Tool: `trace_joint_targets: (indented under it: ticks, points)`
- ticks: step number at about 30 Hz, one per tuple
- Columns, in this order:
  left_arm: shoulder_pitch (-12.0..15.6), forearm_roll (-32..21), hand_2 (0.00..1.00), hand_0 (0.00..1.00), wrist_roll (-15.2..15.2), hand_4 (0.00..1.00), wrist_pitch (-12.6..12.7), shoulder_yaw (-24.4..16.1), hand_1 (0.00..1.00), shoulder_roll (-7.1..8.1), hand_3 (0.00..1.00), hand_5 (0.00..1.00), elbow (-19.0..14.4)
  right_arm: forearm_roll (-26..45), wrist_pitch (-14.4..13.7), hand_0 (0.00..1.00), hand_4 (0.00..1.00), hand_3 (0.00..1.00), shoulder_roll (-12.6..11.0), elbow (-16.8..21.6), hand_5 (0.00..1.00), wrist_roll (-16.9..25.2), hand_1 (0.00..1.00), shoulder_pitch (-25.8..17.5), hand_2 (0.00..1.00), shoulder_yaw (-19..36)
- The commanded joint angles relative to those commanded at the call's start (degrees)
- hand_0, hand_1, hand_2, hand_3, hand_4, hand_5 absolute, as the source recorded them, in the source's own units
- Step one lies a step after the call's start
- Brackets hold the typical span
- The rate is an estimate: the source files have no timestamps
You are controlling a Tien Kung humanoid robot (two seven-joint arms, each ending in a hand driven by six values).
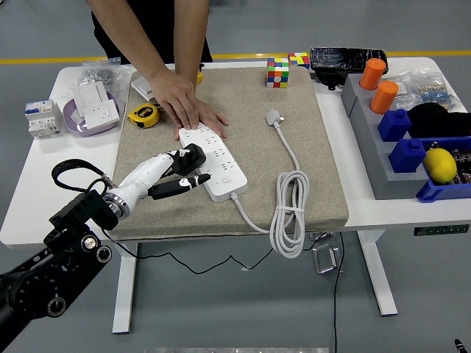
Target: Pick up the plug,place it near the board,insert it into the board,press the button
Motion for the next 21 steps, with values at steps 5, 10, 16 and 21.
trace_joint_targets:
  ticks: [5, 10, 16, 21]
  points:
    - [-0.40, 0.12, 0.955, 0.998, -0.14, 0.998, 0.09, 0.84, 0.998, 0.00, 0.906, 0.998, 0.37, 0.01, 0.00, 0.946, 0.998, 0.793, -0.02, -0.01, 0.998, -0.01, 0.844, -0.07, 0.782, -0.11]
    - [-1.27, 0.74, 0.952, 0.998, -0.27, 0.998, 0.14, 1.96, 0.998, 0.01, 0.905, 0.998, 1.12, -0.01, 0.02, 0.946, 0.998, 0.794, -0.01, -0.04, 0.998, -0.01, 0.844, -0.17, 0.781, -0.10]
    - [-2.48, 1.18, 0.951, 0.998, -0.48, 0.998, 0.17, 3.31, 0.998, -0.04, 0.906, 0.998, 2.08, -0.04, 0.00, 0.944, 0.998, 0.794, -0.05, -0.03, 0.998, -0.01, 0.843, -0.24, 0.782, -0.16]
    - [-4.06, 1.53, 0.951, 0.998, -0.72, 0.998, 0.24, 4.16, 0.998, -0.07, 0.904, 0.998, 2.84, 0.05, 0.01, 0.944, 0.998, 0.794, -0.05, -0.06, 0.998, -0.01, 0.842, -0.24, 0.781, -0.38]
